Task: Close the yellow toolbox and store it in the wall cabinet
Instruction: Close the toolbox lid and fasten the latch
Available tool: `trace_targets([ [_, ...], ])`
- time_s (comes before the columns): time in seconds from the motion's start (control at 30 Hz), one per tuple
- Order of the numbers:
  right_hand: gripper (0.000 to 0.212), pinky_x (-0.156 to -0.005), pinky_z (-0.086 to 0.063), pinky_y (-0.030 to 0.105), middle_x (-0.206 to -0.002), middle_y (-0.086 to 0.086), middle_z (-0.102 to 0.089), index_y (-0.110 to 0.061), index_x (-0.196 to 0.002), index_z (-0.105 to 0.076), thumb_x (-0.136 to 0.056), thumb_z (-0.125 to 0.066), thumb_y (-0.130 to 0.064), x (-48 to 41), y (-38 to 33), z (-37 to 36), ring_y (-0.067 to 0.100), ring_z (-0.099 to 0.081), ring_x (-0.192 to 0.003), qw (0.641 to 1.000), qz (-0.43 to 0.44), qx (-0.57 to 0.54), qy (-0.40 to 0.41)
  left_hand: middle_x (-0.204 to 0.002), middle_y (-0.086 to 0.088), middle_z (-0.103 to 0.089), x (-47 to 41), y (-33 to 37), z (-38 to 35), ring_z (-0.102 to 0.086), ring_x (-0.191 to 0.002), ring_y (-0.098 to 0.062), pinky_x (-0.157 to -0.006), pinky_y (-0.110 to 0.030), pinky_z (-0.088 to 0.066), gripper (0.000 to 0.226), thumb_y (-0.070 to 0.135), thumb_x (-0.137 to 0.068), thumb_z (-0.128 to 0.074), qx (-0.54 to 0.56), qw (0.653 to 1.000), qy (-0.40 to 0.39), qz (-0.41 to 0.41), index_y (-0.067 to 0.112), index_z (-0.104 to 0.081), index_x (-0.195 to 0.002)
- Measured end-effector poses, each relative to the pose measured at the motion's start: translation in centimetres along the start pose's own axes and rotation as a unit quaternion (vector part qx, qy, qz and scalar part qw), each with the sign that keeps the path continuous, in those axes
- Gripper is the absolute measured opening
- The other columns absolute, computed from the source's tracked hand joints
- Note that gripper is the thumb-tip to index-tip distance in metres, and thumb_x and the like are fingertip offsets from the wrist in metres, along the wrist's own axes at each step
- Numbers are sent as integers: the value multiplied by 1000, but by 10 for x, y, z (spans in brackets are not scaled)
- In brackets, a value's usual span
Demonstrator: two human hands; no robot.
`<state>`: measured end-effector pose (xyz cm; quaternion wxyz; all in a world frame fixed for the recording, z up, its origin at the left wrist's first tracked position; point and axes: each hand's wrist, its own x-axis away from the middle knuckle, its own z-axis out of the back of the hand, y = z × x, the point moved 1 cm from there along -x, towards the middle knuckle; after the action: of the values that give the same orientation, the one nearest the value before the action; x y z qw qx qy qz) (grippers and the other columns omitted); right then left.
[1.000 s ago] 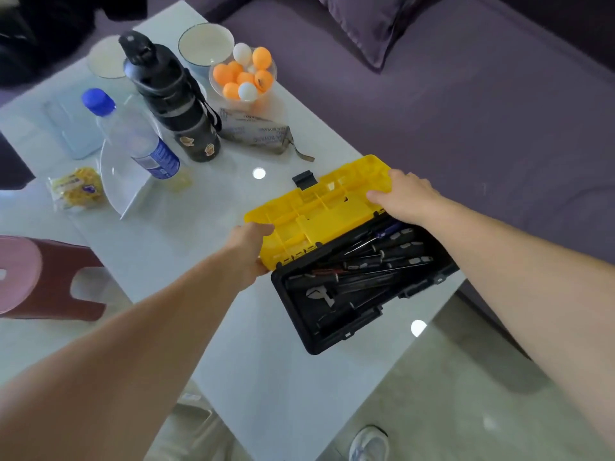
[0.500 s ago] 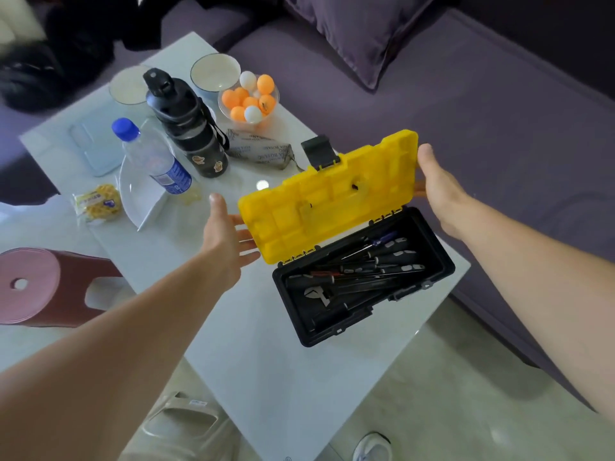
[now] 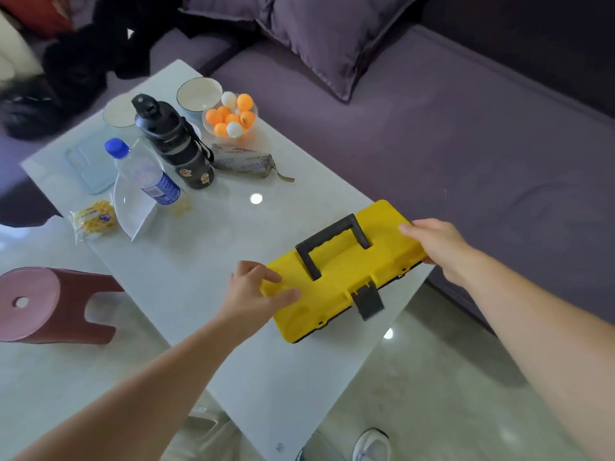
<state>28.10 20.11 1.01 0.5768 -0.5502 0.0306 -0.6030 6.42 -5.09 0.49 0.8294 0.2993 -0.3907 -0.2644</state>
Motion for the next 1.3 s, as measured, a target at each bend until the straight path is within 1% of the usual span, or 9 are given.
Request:
trace_targets([
  [0.17,55,-95,-43,47,-134,11,-47,-22,-132,-49,-83,-66,-40,-1,16,-10,29,-49,-115,995,27,85,52,-109,7,-36,-2,0,-19,-36,-108,-20,-89,-33,-36,69,69,-49,-72,-260,962,50,-62,31,-54,-103],
  [0.37,67,-101,-41,53,-139,12,-35,-26,-139,-42,-80,-67,-44,1,17,-10,36,-43,-123,991,27,118,47,-144,-5,-33,-13,12,-35,-30,-130,-29,-109,-44,-28,130,84,-35,-64,-354,929,-20,-105,23,-22,-142],
  [0.47,53,-78,-44,39,-119,4,-43,-24,-127,-50,-80,-66,-40,12,19,-10,26,-50,-97,990,22,9,141,-156,-9,-15,-16,11,-43,-14,-142,-34,-116,-53,-15,144,88,-32,-60,-411,905,-43,-105,21,-3,-147],
  [0.53,15,-57,-38,33,-88,4,-54,-22,-88,-59,-76,-58,-31,27,26,-16,27,-48,-75,969,8,-63,237,-159,-12,-7,-18,9,-45,-6,-145,-36,-117,-55,-12,147,87,-33,-62,-426,898,-55,-98,20,2,-147],
  [0.6,9,-56,-43,34,-79,11,-66,-13,-73,-59,-75,-56,-21,45,44,-36,32,-61,-68,977,-41,-96,185,-159,-12,-7,-19,8,-45,-7,-144,-37,-116,-54,-14,147,86,-34,-62,-425,898,-59,-96,20,3,-147],
  [0.73,12,-67,-54,37,-90,10,-74,-9,-89,-67,-80,-61,-12,69,68,-80,21,-73,-76,977,-134,-168,0,-152,-10,-22,-19,10,-44,-22,-138,-35,-111,-49,-26,140,86,-34,-60,-420,900,-40,-114,21,-6,-145],
  [0.9,27,-67,-53,35,-100,8,-74,-12,-102,-67,-81,-53,0,73,73,-92,22,-72,-85,953,-138,-270,-25,-145,-7,-33,-19,16,-42,-35,-130,-33,-105,-47,-35,131,82,-37,-62,-411,904,-35,-116,21,-14,-143],
  [1.13,27,-71,-47,36,-105,-3,-69,-37,-105,-65,-78,-64,-34,80,56,-88,23,-65,-101,949,-53,-294,-101,-143,0,-34,-34,37,-6,-40,-124,-28,-94,-47,-48,126,74,-39,-74,-283,943,-176,-8,35,-17,-144],
  [1.3,47,-65,-50,35,-98,-1,-68,-25,-98,-68,-66,-72,-60,85,52,-85,19,-68,-93,964,-70,-242,-85,-141,0,-34,-32,39,-2,-41,-123,-28,-96,-50,-48,125,69,-39,-78,-234,950,-208,23,34,-19,-144],
])
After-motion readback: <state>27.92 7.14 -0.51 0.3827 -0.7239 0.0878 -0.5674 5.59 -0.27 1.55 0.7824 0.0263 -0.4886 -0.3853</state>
